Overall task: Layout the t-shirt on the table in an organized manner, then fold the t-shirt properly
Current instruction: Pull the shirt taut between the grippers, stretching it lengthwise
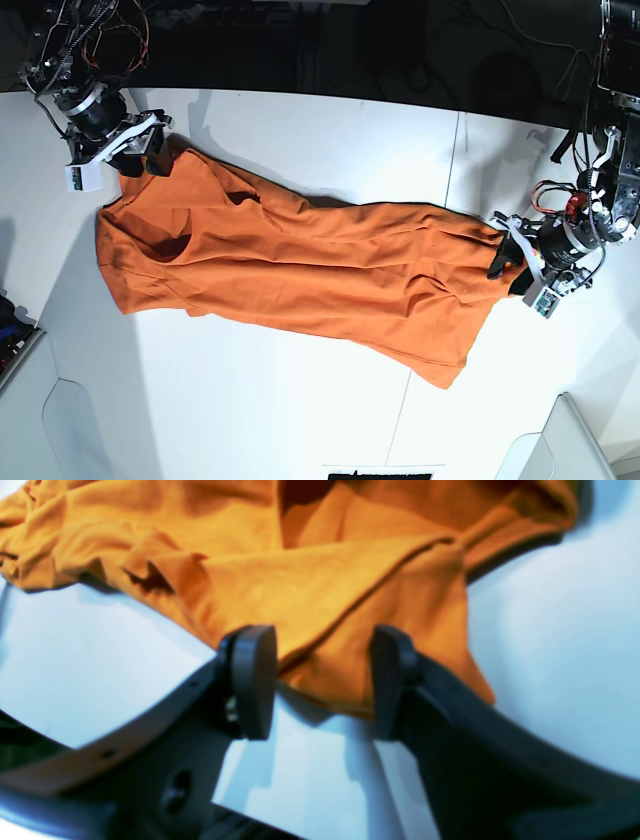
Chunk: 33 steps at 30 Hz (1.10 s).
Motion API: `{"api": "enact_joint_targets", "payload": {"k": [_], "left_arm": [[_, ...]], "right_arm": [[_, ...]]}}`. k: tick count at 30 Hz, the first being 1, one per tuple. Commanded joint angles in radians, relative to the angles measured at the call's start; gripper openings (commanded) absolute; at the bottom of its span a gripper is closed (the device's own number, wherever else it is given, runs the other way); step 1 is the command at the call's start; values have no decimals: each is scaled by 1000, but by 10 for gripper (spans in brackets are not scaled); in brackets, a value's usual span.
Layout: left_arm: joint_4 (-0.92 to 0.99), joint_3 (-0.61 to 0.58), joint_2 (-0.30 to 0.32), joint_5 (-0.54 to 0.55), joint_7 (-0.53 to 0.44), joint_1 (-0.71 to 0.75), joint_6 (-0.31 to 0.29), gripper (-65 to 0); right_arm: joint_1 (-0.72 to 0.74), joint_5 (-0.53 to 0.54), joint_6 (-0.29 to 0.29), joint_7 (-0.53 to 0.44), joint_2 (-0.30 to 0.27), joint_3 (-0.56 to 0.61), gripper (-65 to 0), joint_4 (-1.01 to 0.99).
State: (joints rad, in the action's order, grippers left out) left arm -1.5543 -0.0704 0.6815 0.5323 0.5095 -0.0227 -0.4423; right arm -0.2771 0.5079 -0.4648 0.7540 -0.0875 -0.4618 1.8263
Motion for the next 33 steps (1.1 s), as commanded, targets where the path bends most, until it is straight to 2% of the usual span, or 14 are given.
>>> {"api": "enact_joint_targets", "payload": {"k": [1, 5, 8, 16, 17, 21, 23, 24, 26, 27, 29, 33], "left_arm": [[-5, 27, 16, 10, -29, -4, 3, -336], [62, 58, 2, 10, -42, 3, 70, -336], [121, 59, -11, 9, -49, 0, 72, -336], [189, 59, -56, -10, -80, -5, 72, -336], [192, 59, -68, -32, -84, -5, 72, -336], [222, 59, -109, -80, -101, -12, 74, -336], [248, 59, -120, -87, -119, -23, 111, -341], [259, 59, -122, -92, -131, -27, 129, -391], [266, 59, -121, -117, -145, -33, 159, -542], [266, 59, -118, -136, -144, -36, 177, -594], [262, 59, -103, -157, -130, -47, 189, -631], [216, 66, -32, -131, -51, -42, 183, -635]], "right_arm": [[2, 8, 13, -31, -9, -5, -351, 19], [5, 15, 24, -58, -9, 13, -351, 19], [5, 11, 29, -69, -9, 62, -351, 19], [5, -164, 182, -119, -9, 230, -351, -5], [5, -175, 190, -129, -9, 239, -365, -10], [5, -187, 215, -148, -9, 247, -488, -48], [5, -187, 214, -162, -9, 247, -527, -57], [5, -195, 214, -164, -9, 247, -559, -57], [11, -222, 187, -163, -9, 246, -650, -55], [15, -234, 170, -160, -9, 245, -650, -54], [27, -243, 146, -138, -10, 234, -650, -40], [11, -219, 136, -90, -9, 175, -650, 60]]}}
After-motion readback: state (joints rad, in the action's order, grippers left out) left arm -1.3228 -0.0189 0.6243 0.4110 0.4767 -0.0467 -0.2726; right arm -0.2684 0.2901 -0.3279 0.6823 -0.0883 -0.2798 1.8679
